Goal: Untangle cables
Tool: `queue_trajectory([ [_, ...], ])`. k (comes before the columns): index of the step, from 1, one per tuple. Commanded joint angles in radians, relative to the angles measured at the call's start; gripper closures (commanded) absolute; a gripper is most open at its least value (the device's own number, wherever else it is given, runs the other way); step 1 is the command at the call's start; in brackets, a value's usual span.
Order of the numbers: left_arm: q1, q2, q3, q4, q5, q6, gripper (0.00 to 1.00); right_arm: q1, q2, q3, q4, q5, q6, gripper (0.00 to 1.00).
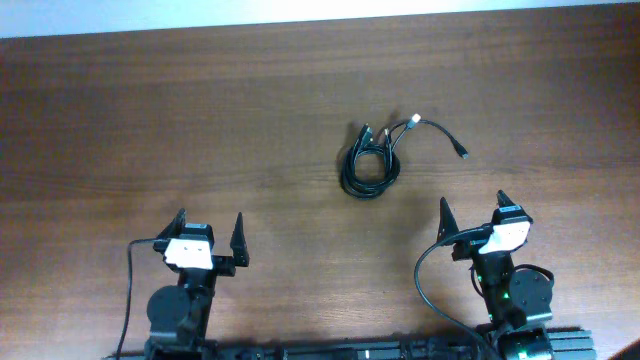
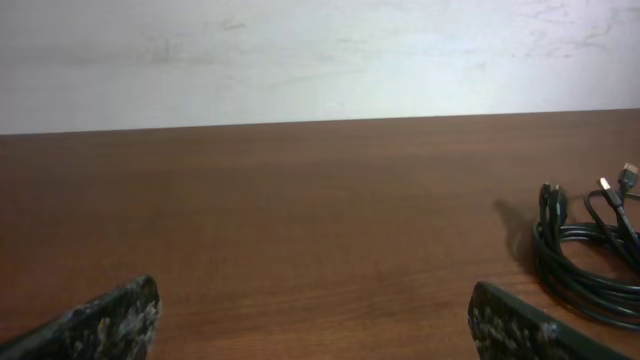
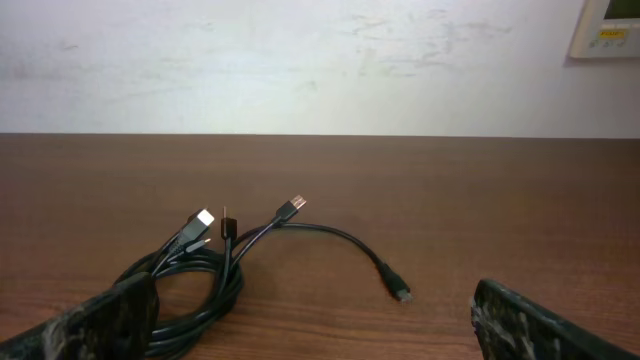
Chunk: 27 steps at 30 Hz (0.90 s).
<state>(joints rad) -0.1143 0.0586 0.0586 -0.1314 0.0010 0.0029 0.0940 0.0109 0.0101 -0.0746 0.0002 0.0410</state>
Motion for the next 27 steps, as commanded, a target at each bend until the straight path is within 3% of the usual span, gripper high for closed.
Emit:
queue_trajectory([
  [1,0.006,0.087,0.082,-0.005,0.014,-0.014,0.01,-0.003,-0.008,-0.005,-0.005,0.005,-0.007,0.02],
  [12,0.006,0.452,0.275,-0.024,0.067,-0.018,0.01,-0.003,-0.008,-0.005,-0.005,0.005,-0.007,0.02],
  [23,0.006,0.888,0.602,-0.272,0.155,-0.018,0.01,-0.003,-0.008,-0.005,-0.005,0.005,-0.008,0.02],
  [27,0.006,1.022,0.739,-0.429,0.195,-0.018,0.01,-0.003,-0.008,-0.005,-0.005,0.005,-0.007,0.02],
])
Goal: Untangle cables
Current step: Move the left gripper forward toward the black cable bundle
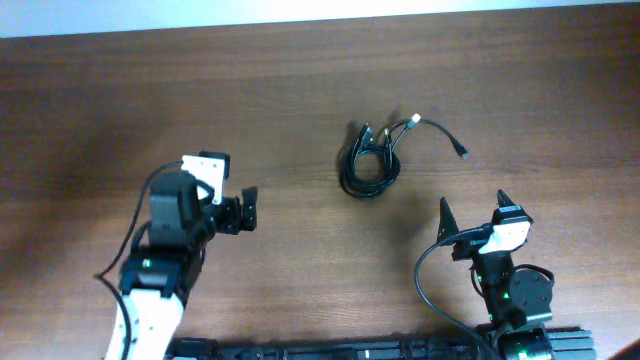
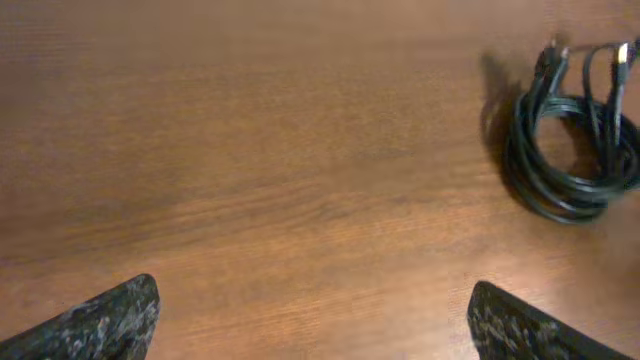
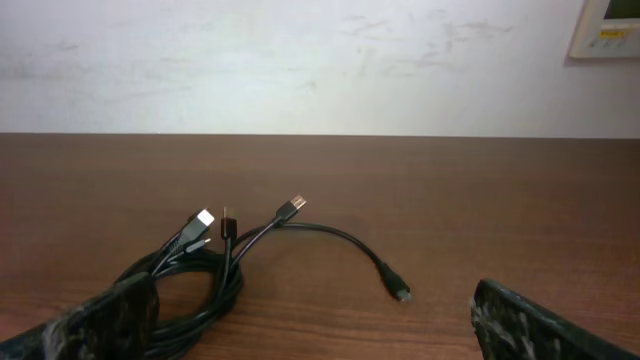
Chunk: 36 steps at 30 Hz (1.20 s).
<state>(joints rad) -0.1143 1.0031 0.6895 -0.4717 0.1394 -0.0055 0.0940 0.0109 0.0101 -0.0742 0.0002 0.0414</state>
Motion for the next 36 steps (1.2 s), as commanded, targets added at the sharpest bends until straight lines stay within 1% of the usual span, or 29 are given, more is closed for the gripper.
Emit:
queue_trajectory([
  [1,0.006,0.098,0.134,-0.121,0.056,-0.010,0.01,-0.003,-0.008,-0.005,-0.006,0.005,-0.008,0.01],
  [5,0.006,0.143,0.190,-0.216,0.066,-0.009,0.01,-0.003,-0.007,-0.005,-0.006,0.005,-0.008,0.02],
  [11,0.006,0.144,0.190,-0.221,0.068,-0.010,0.01,-0.003,-0.008,-0.005,-0.006,0.005,-0.008,0.02],
  [14,0.006,0.144,0.190,-0.217,0.146,-0.010,0.01,-0.003,-0.007,-0.005,-0.006,0.005,-0.008,0.01],
  [16,0.006,0.144,0.190,-0.183,0.201,-0.010,0.01,-0.003,-0.008,-0.005,-0.006,0.005,-0.008,0.02],
  [18,0.006,0.144,0.190,-0.114,0.285,-0.010,0.01,-0.003,-0.008,-0.005,-0.006,0.005,-0.008,0.01],
  [20,0.006,0.144,0.190,-0.053,0.310,-0.010,0.01,-0.003,-0.008,-0.005,-0.006,0.005,-0.008,0.02],
  [22,0.005,0.146,0.190,0.003,0.309,-0.011,0.01,-0.003,-0.008,-0.005,-0.006,0.005,-0.008,0.01],
  [25,0.005,0.165,0.193,0.056,0.293,-0.061,0.01,-0.003,-0.008,-0.005,-0.006,0.005,-0.008,0.02],
  [31,-0.014,0.292,0.292,0.005,0.230,-0.057,0.00,-0.003,-0.007,-0.005,-0.006,0.005,-0.008,0.01],
  [33,-0.072,0.380,0.363,-0.027,0.177,-0.027,0.00,-0.003,-0.008,-0.005,-0.006,0.005,-0.008,0.02],
  [36,-0.138,0.444,0.393,-0.028,0.174,0.027,0.01,-0.003,-0.008,-0.005,-0.006,0.005,-0.008,0.02],
])
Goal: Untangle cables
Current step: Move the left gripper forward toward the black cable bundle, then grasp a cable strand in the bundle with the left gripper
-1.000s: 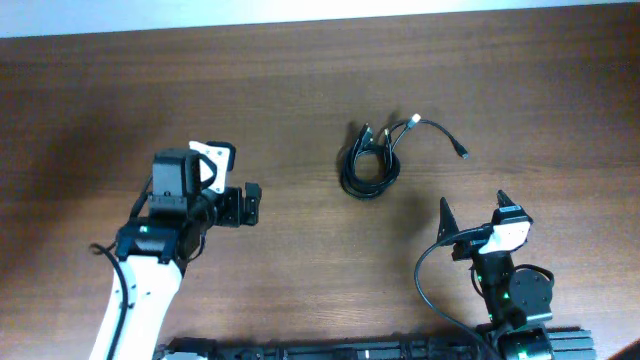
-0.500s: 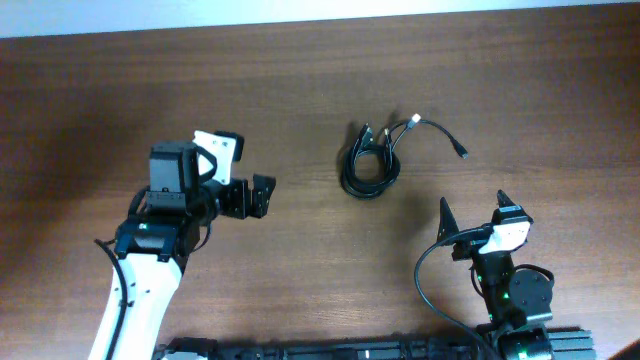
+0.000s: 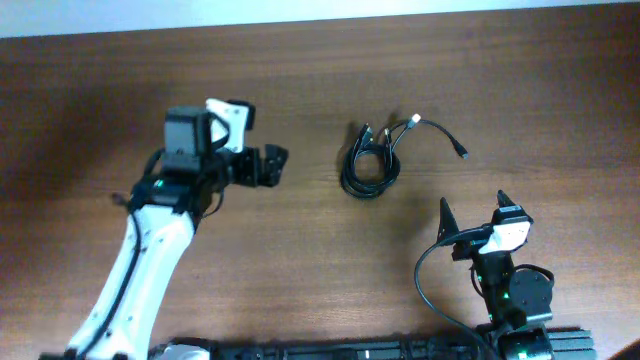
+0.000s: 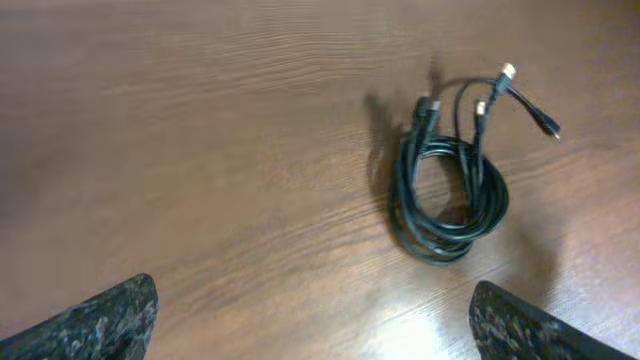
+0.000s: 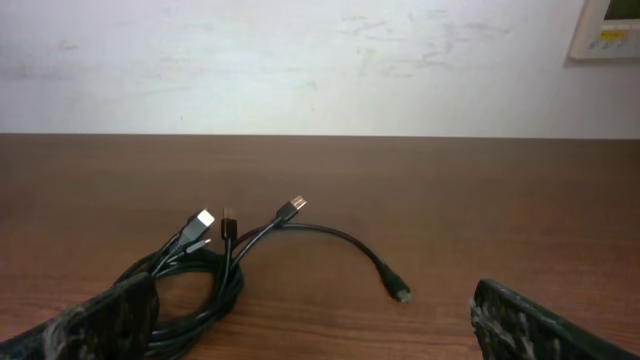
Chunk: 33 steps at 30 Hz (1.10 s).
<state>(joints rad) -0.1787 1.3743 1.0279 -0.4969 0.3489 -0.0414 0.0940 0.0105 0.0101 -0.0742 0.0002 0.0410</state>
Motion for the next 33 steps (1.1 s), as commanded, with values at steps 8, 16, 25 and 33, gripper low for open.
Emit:
queue_trajectory([
  [8,-0.229,0.219,0.054,0.032,-0.107,0.118,0.01,-0.003,-0.007,-0.005,-0.006,0.005,-0.007,0.02],
  [16,-0.285,0.334,0.054,0.100,-0.102,0.117,0.01,-0.003,-0.007,-0.005,-0.006,0.005,-0.007,0.01],
  [25,-0.328,0.367,0.054,0.229,-0.103,0.093,0.01,-0.003,-0.007,-0.005,-0.006,0.005,-0.007,0.02],
  [33,-0.329,0.373,0.054,0.285,-0.103,0.085,0.01,-0.003,-0.007,-0.005,-0.006,0.005,-0.007,0.01],
])
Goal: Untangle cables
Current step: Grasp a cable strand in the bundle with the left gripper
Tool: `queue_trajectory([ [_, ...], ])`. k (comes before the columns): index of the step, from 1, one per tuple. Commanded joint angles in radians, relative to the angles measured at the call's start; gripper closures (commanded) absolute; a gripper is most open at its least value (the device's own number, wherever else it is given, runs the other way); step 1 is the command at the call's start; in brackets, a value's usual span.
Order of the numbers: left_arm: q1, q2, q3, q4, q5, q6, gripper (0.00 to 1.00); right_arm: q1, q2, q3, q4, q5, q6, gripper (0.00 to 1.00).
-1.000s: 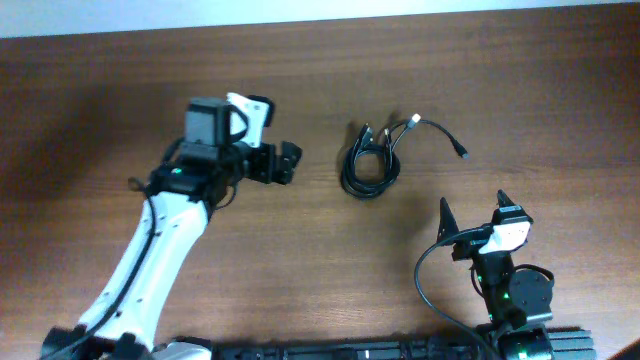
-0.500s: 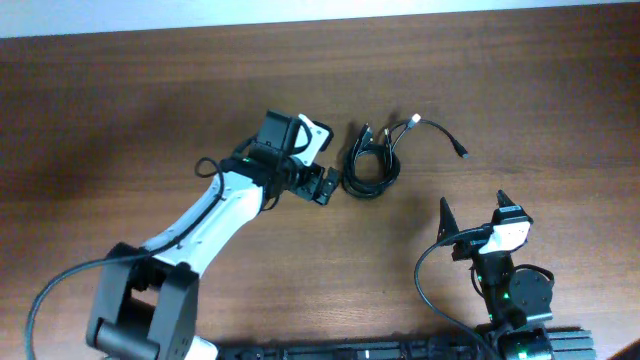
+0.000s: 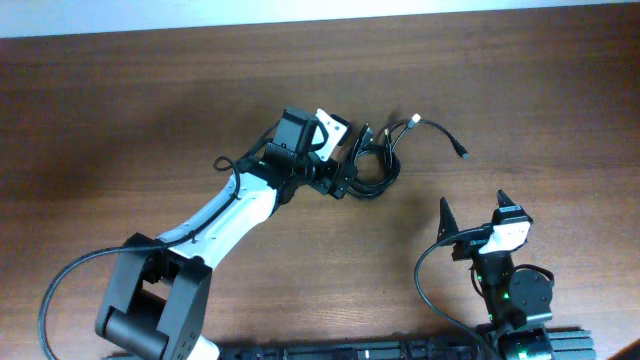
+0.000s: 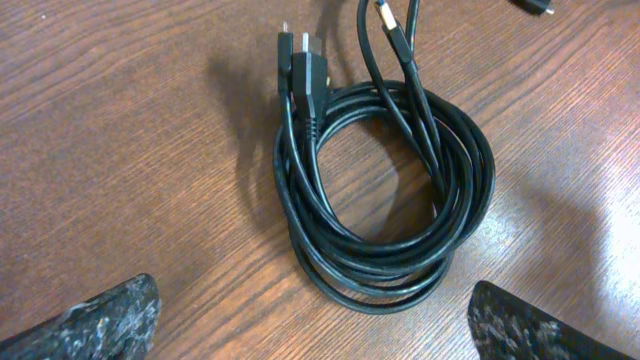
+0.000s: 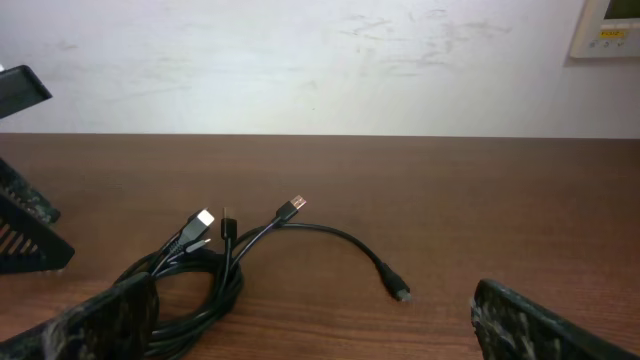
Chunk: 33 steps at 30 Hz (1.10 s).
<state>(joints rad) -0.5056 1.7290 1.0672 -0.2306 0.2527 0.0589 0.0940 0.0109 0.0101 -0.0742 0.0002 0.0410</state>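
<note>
A tangled coil of black cables (image 3: pixel 372 170) lies on the brown table, with plug ends sticking out at its far side and one loose end (image 3: pixel 462 153) trailing to the right. In the left wrist view the coil (image 4: pixel 385 190) fills the middle, just ahead of my open left gripper (image 4: pixel 310 320), whose fingers stand on either side with nothing between them. From above, the left gripper (image 3: pixel 338 178) sits right at the coil's left edge. My right gripper (image 3: pixel 472 225) stays open near the front right, well short of the cables (image 5: pixel 200 275).
The wooden table (image 3: pixel 120 110) runs back to a pale wall (image 5: pixel 300 60). A white wall panel (image 5: pixel 605 25) shows at the top right of the right wrist view. The left arm (image 3: pixel 220 220) stretches diagonally across the table's middle.
My left arm has reached further right, and its gripper has come from a spot left of the coil down to the coil's left edge. The cables and right arm have not moved.
Both grippers rested open at the front edge, with the coil untouched at centre right. The left arm then stood raised at the left, later further back and nearer the coil, and now its open gripper is at the coil's edge.
</note>
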Motion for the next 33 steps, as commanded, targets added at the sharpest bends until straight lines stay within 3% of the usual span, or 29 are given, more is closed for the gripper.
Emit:
queue_trajectory([
  [1,-0.003,0.022,0.014,0.022,-0.006,-0.023,0.01,-0.003,-0.007,-0.005,-0.006,0.005,-0.007,0.02],
  [11,-0.020,0.109,0.014,0.112,-0.006,-0.146,0.00,-0.003,-0.007,-0.005,-0.006,0.005,-0.007,0.02],
  [16,-0.055,0.152,0.014,0.174,-0.011,-0.168,0.08,-0.003,-0.008,-0.005,-0.006,0.005,-0.008,0.01],
  [18,-0.063,0.171,0.014,0.204,-0.018,-0.168,0.21,-0.003,-0.008,-0.005,-0.006,0.005,-0.008,0.02],
  [21,-0.064,0.181,0.014,0.215,-0.025,-0.171,0.20,-0.003,-0.008,-0.005,-0.006,0.005,-0.007,0.02],
  [22,-0.064,0.181,0.014,0.214,-0.043,-0.189,0.23,-0.003,-0.008,-0.005,-0.006,0.005,-0.007,0.02],
  [26,-0.066,0.190,0.014,0.215,-0.120,-0.418,0.18,-0.003,-0.008,-0.005,-0.006,0.005,-0.007,0.02],
  [29,-0.071,0.203,0.014,0.223,-0.120,-0.455,0.18,-0.003,-0.008,-0.005,-0.006,0.005,-0.007,0.01],
  [33,-0.077,0.239,0.014,0.207,-0.117,-0.475,0.30,-0.003,-0.007,-0.005,-0.006,0.005,-0.007,0.02],
])
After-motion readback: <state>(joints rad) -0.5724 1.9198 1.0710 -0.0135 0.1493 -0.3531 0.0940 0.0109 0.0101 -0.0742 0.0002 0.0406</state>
